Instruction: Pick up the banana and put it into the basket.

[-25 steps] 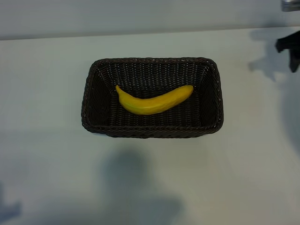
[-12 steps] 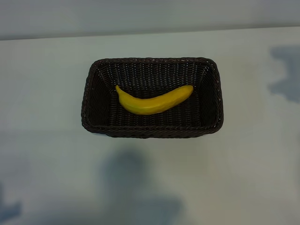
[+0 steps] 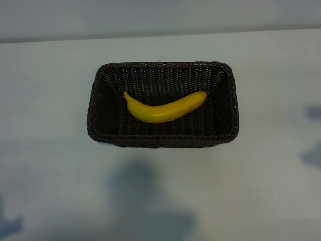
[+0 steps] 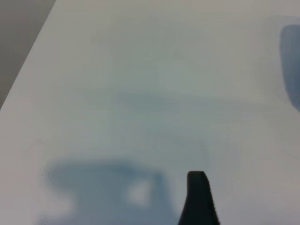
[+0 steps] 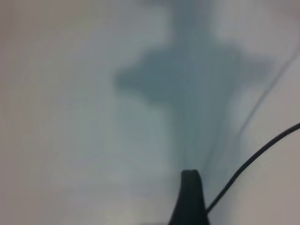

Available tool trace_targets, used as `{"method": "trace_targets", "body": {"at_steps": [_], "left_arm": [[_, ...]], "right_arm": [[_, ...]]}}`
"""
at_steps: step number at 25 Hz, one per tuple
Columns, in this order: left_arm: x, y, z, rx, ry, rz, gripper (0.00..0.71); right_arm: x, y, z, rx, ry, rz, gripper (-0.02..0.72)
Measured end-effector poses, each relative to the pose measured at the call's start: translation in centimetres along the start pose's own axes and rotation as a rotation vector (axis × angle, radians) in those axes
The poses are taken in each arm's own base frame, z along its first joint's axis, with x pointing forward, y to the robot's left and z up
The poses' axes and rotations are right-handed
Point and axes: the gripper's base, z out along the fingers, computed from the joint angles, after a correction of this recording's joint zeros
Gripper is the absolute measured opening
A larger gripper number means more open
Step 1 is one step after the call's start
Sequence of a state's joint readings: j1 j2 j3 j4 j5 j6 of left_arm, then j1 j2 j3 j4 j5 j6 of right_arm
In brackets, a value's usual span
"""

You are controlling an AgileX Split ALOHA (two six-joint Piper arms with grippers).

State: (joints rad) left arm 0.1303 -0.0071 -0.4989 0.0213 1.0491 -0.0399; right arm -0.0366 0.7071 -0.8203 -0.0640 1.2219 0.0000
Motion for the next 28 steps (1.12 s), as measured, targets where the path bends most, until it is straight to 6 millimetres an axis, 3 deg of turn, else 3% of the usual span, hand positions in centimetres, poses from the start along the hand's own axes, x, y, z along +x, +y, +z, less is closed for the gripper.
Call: {"method": "trace_targets", "body": {"at_steps": [6,9,21,28], "left_arm": [[0.0,0.0,0.0,0.000,0.000,0.000,0.548],[0.0,0.0,0.0,0.000,0.000,0.000,0.548],[0.0,0.0,0.0,0.000,0.000,0.000,0.548],[0.0,0.0,0.0,0.000,0.000,0.000,0.548]], "right_arm": [[6.0,0.2,1.0,0.000,-0.089,0.004,0.573],[7.9,0.3,2.2,-0.001,-0.137,0.004,0.573],[9.2,0.4,1.4,-0.001,-0.297,0.017,0.573],[11.9,0.4,-0.5,0.072,-0.514,0.099,0.573]]}}
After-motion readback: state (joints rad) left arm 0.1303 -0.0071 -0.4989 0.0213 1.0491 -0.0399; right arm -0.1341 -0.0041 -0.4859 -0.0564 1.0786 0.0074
